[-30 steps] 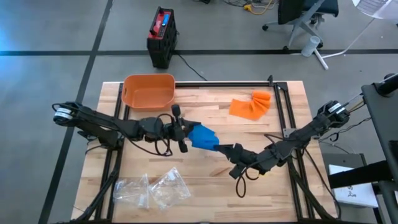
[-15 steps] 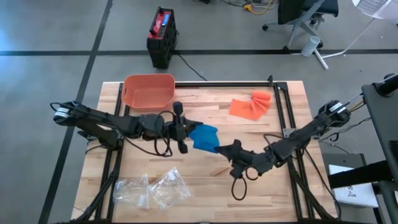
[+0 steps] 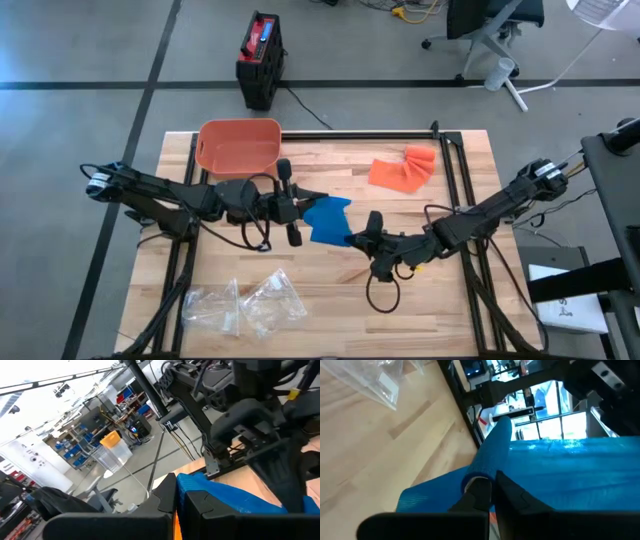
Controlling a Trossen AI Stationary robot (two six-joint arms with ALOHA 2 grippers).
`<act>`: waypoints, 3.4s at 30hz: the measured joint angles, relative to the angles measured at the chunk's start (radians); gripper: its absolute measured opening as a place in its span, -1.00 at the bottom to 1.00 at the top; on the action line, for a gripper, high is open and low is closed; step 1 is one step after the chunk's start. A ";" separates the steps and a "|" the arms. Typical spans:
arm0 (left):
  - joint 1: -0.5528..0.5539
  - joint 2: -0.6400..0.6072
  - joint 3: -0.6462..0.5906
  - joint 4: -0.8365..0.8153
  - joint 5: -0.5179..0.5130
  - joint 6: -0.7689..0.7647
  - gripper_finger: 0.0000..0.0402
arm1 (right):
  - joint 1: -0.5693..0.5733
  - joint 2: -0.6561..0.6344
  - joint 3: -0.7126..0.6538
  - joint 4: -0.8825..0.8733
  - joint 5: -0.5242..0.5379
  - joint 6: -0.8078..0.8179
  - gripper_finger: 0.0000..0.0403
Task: Roll bandage
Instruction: Roll the blue bandage
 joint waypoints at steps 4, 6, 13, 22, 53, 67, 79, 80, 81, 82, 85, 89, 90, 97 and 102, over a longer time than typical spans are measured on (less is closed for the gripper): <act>0.012 0.000 -0.004 -0.039 -0.008 0.000 -1.00 | 0.002 0.001 0.000 0.035 -0.004 -0.031 -0.99; 0.022 0.000 -0.006 -0.078 -0.009 -0.011 -1.00 | 0.006 -0.003 0.000 0.057 -0.004 -0.058 -0.99; 0.067 0.000 -0.007 -0.202 -0.014 -0.091 -1.00 | 0.021 -0.044 -0.002 0.193 -0.025 -0.139 -0.99; 0.073 0.000 -0.007 -0.286 -0.008 -0.189 -1.00 | 0.033 -0.156 -0.001 0.331 -0.044 -0.102 -0.99; 0.061 -0.001 -0.008 -0.343 0.124 -0.484 -0.13 | -0.011 -0.443 -0.001 0.290 0.049 0.414 -0.99; 0.063 -0.022 -0.001 -0.312 0.175 -0.461 0.13 | -0.010 -0.457 -0.001 0.228 0.103 0.638 -0.99; 0.095 -0.034 -0.003 -0.141 0.379 -0.323 0.42 | -0.011 -0.477 0.001 0.230 0.107 0.863 -0.99; 0.099 -0.034 -0.008 -0.140 0.382 -0.323 0.43 | -0.011 -0.478 0.001 0.232 0.106 0.873 -0.99; 0.101 -0.034 -0.016 -0.141 0.382 -0.323 0.43 | -0.011 -0.478 0.001 0.235 0.107 0.879 -0.99; 0.103 -0.033 -0.025 -0.142 0.382 -0.323 0.43 | -0.011 -0.478 0.001 0.241 0.106 0.879 -0.99; 0.104 -0.033 -0.077 -0.111 0.386 -0.332 0.41 | -0.011 -0.483 0.011 0.239 0.106 0.878 -0.99; 0.105 -0.032 -0.187 -0.022 0.386 -0.343 0.34 | -0.010 -0.485 0.043 0.238 0.106 0.834 -0.99; 0.105 -0.032 -0.220 0.022 0.379 -0.344 0.33 | -0.010 -0.485 0.052 0.234 0.104 0.829 -0.99; 0.116 0.009 -0.430 0.364 0.342 -0.385 0.19 | -0.010 -0.483 0.119 0.224 0.047 0.776 -0.99; 0.117 0.080 -0.480 0.471 0.341 -0.385 0.11 | -0.010 -0.481 0.171 0.190 -0.020 0.772 -0.99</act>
